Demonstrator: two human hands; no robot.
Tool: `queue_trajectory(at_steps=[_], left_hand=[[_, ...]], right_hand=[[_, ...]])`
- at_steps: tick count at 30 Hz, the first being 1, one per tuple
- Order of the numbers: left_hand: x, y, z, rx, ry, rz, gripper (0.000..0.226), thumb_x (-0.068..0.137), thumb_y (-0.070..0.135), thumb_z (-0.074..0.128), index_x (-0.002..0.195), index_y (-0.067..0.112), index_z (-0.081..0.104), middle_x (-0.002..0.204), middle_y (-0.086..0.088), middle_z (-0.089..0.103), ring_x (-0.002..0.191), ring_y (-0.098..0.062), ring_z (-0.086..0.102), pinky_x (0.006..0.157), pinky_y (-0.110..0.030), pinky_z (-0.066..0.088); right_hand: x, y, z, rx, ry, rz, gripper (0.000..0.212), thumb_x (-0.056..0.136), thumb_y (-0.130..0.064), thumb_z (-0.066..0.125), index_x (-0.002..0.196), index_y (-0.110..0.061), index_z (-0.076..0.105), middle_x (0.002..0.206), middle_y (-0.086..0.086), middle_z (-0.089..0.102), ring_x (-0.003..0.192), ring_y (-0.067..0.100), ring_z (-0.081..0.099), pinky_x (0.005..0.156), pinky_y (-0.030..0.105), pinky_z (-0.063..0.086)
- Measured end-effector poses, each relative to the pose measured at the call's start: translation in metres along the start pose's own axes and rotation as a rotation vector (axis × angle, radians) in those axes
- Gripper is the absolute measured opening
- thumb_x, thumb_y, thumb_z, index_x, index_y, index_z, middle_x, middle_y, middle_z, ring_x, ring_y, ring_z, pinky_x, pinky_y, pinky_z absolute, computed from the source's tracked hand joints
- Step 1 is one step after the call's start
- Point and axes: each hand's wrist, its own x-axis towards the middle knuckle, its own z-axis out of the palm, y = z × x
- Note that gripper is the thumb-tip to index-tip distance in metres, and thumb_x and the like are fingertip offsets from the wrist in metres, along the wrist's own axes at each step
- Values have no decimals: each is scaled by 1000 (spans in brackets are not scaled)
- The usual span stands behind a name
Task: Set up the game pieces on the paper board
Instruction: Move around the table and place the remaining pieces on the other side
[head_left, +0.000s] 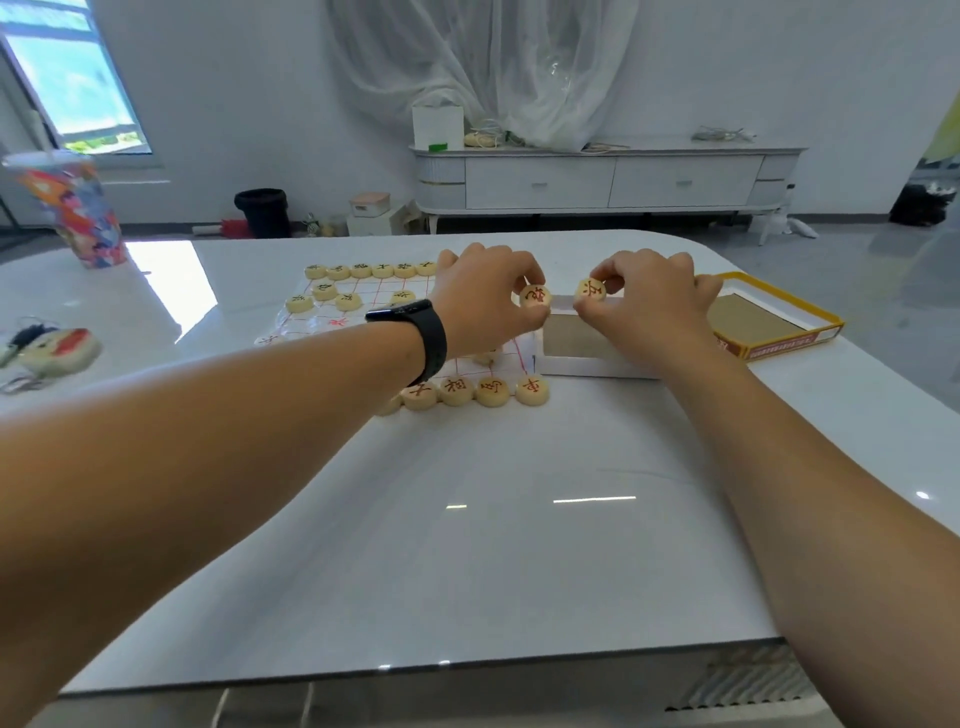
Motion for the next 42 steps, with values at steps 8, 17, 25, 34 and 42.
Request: queue_trajectory(at_steps=[8,17,25,34,42], left_hand=[[-72,-69,-67,-129,184,-111,29,88,50,66,113,35,66,101,21,64,103,-10,53,96,-41,37],[-152,-160,-96,26,511,-116,25,90,38,69,111,23,67,102,6,68,96,-16,54,88,-37,33],[-163,-161,-87,-198,317,-229,37,88,52,64,120,33,69,103,16,65,96,-13,54,92,-53,48],[-159,-135,-73,-246,228,-211,35,90,47,68,124,35,67,104,23,64,99,-13,52,94,-52,46],[-163,-136,-76,-172,242,-204,32,90,44,70,120,33,68,110,16,69,104,-13,51,94,-41,35]], right_hand=[[-37,-55,11,29,160,-300,31,90,-50,63,115,-32,67,112,-12,64,105,20,47,80,34,17],[-26,-146,31,91,305,-313,33,88,-50,59,116,-33,66,108,-14,60,106,17,44,76,32,11],[-35,-124,41,6,54,-245,35,90,-56,59,116,-35,68,108,-15,66,111,21,43,82,41,21],[-32,-107,35,2,13,-105,32,92,-52,56,119,-36,65,111,-13,66,115,21,41,83,40,20],[-18,-71,26,-105,-155,37,9,96,-46,57,103,-41,59,108,-13,67,116,22,38,90,45,21]])
